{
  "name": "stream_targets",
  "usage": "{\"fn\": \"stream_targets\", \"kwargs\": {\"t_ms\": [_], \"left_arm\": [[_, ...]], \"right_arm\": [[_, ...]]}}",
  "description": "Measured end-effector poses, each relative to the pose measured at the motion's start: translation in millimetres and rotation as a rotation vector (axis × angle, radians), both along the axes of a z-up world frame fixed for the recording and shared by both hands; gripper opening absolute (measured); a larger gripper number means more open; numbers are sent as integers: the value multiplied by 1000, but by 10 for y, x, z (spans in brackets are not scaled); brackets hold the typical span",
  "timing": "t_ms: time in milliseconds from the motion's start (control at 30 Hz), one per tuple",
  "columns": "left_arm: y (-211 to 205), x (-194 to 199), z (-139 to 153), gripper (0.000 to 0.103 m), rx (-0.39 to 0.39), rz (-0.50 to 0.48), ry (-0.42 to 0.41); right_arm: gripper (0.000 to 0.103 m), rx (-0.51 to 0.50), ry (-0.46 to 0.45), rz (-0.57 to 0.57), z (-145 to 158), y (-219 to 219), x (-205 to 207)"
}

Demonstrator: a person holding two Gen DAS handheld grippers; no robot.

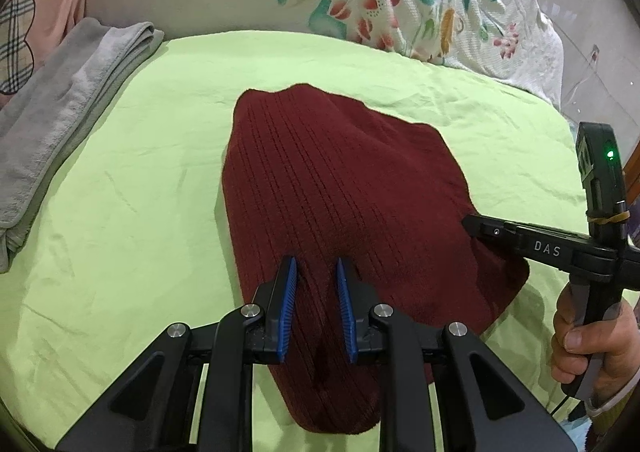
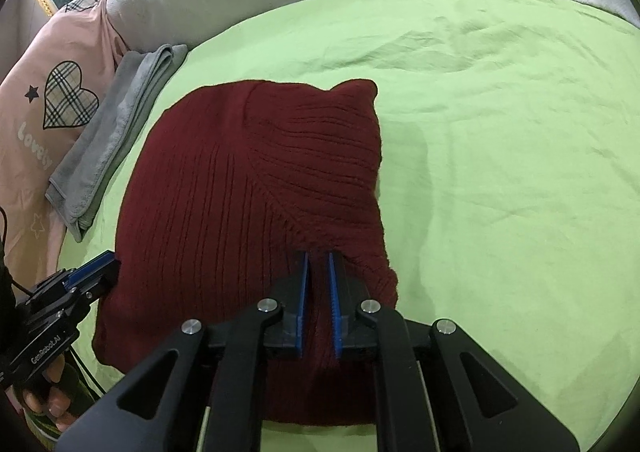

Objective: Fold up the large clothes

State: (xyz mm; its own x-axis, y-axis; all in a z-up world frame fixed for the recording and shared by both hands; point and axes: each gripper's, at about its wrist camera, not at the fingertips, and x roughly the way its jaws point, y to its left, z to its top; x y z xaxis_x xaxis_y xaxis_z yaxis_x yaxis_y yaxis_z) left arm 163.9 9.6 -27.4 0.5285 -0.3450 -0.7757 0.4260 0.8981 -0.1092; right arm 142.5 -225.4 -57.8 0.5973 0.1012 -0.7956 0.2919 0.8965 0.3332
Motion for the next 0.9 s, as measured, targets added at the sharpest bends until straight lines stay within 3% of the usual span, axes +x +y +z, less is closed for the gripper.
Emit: {"fn": "stream_targets", "kwargs": {"t_ms": [133, 200, 267, 333, 367, 467, 533, 600, 667, 767, 900], "left_arm": [[220, -46, 104, 22, -67, 58, 11], [338, -55, 132, 20, -81, 93, 12], [429, -48, 132, 20, -102, 109, 24], [484, -31, 106, 20, -129, 112, 51], [497, -26, 92, 20, -143, 108, 64], [447, -7, 47, 23, -167, 67, 97], [371, 18, -13, 28, -129, 64, 101], [355, 37, -32, 30, -131, 65, 110], [354, 31, -8, 30, -125, 60, 114], [297, 0, -24, 29, -84, 38, 99], [139, -53, -68, 30, -14, 13, 56]], "right_arm": [[12, 24, -12, -4, 60, -32, -40], [20, 27, -31, -16, 122, -54, -104], [41, 39, -62, -39, 177, -94, -161], [53, 30, -92, -74, 231, -145, -203], [54, 24, -92, -84, 237, -163, -192], [55, 67, -76, -81, 160, -230, -88], [54, 105, -19, -58, 14, -241, 46], [36, 147, 21, -47, -121, -230, 114], [21, 140, -18, -44, -26, -181, 40], [15, 78, -47, -56, 93, -134, -95], [15, 88, 17, -72, -133, -215, -28]]}}
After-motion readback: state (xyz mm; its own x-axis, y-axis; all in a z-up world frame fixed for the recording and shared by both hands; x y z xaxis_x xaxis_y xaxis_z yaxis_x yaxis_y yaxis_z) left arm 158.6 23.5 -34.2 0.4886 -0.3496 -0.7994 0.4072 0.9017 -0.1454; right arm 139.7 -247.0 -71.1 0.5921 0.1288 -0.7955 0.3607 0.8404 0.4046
